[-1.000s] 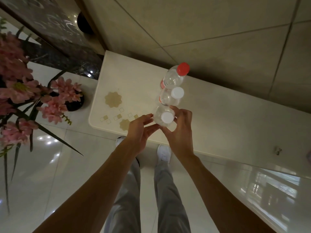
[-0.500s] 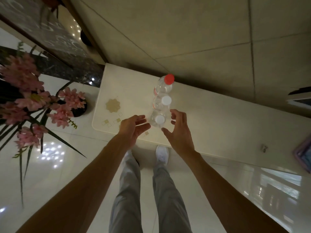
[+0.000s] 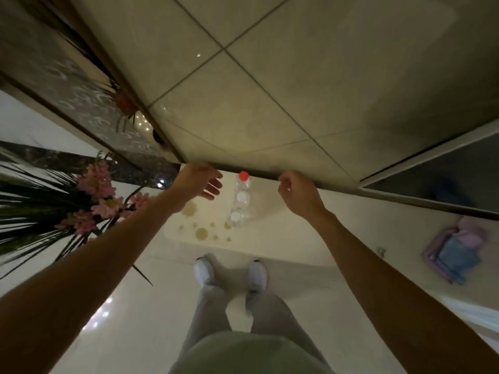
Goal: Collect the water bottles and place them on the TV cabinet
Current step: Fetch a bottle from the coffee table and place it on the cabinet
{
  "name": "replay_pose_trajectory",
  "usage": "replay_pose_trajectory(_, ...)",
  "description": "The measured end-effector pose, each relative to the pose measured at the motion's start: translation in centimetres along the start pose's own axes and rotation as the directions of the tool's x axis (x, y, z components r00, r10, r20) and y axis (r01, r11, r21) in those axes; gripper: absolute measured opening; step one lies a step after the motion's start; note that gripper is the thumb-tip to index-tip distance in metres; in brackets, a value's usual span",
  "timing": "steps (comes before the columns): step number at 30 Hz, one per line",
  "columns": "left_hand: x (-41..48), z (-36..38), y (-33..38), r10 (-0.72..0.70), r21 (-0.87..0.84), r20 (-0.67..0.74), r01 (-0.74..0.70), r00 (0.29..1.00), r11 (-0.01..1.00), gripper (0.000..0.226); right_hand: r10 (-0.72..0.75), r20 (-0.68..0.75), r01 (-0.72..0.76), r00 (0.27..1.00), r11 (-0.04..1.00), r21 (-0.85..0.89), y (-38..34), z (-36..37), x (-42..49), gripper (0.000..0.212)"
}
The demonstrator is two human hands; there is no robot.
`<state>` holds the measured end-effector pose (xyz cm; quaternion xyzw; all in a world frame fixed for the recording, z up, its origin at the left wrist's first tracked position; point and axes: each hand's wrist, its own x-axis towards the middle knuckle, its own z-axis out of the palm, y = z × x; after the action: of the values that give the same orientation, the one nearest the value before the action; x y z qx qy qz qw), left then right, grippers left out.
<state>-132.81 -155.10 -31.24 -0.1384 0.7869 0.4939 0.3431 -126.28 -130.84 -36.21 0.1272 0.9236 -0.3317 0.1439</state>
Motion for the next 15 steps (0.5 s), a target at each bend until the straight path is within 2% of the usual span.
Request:
replay_pose_trajectory(2,-0.5,-0.3,2.3,0.088,0.116,0.026,-0.091,0.996,0.989,0.016,-0.004,-0.014,0.004,1.0,0.999,-0.038,-1.0,-2.1,-0.5,0.026)
replay_pose_trajectory(4,-1.3,-0.3,4.4,0.197,0.288,0.052,-0.204,0.979,0.936,0.014,-0.019,-0.03,0.017,0.999,0.997,-0.074,-2.0,-3.8,-1.3,0.025)
replay_pose_trajectory(6,-2.3,-0.3,6.0,0.338,0.557,0.094,-0.331,0.936,0.762,0.017,-0.029,-0.056,0.024,0.998,0.996,-0.09,-2.8,-5.0,-2.0,0.026)
replay_pose_trajectory(8,-3.5,-0.3,6.9,0.405,0.716,0.181,-0.402,0.896,0.571,0.018,-0.014,-0.071,0.007,0.997,0.996,-0.094,-3.6,-6.0,-3.0,0.029)
replay_pose_trajectory(12,-5.2,-1.0,7.0,0.341,0.779,0.367,-0.486,0.866,0.396,0.018,0.006,-0.135,-0.02,0.991,0.994,-0.106,-5.0,-7.1,-5.8,0.029)
replay_pose_trajectory(15,-6.1,-1.6,6.5,0.331,0.81,0.45,-0.535,0.829,0.239,0.031,0.024,-0.191,-0.049,0.981,0.991,-0.128,-5.6,-7.0,-8.4,0.019)
